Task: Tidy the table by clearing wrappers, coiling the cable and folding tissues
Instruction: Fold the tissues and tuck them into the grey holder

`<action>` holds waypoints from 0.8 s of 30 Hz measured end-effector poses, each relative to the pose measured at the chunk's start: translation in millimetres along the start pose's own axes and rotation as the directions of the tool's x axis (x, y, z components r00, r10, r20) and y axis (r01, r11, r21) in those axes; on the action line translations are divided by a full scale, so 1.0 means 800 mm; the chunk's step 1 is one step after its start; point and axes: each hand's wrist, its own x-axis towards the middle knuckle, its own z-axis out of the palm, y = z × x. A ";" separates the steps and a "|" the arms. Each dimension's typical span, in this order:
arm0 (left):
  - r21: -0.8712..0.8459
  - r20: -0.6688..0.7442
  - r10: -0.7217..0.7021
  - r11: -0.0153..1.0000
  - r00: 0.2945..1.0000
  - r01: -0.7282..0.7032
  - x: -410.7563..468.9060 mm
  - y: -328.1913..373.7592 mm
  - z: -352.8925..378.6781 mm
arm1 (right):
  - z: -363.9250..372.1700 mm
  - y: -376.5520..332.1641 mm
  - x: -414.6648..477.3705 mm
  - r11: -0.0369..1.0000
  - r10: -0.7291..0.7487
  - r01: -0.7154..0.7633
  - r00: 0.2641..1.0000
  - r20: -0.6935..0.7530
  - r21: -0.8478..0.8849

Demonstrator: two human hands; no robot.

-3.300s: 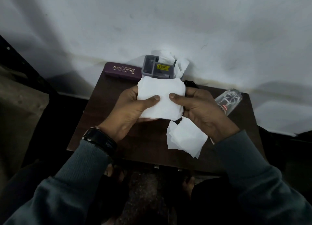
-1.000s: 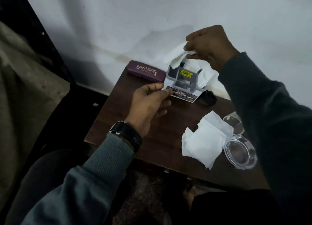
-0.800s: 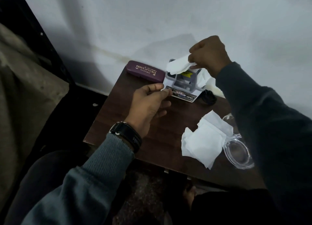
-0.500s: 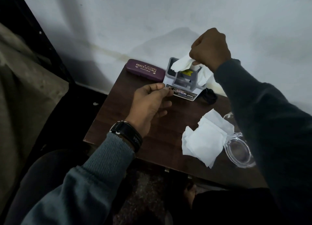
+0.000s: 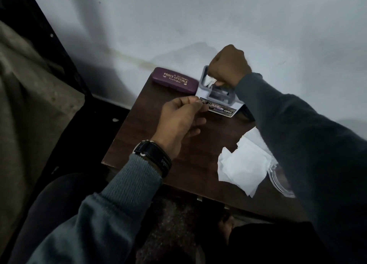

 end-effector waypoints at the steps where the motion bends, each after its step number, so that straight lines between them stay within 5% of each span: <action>1: 0.004 -0.001 -0.002 1.000 1.000 0.002 0.001 -0.001 0.001 | 0.002 0.001 -0.002 0.999 -0.023 0.024 1.000 0.010 -0.022; 10: 0.013 -0.030 -0.016 1.000 0.999 0.016 0.004 -0.004 0.004 | -0.026 0.029 -0.034 0.985 -0.172 0.168 0.978 -0.116 -0.044; 16: 0.111 -0.005 -0.003 0.994 1.000 0.003 0.001 -0.005 0.007 | -0.093 0.139 -0.117 0.996 -0.041 0.058 0.972 -0.230 0.071; 24: 0.662 0.109 0.017 0.745 0.994 -0.085 0.015 -0.050 0.027 | -0.061 0.235 -0.159 0.995 -0.012 0.030 0.983 0.186 -0.092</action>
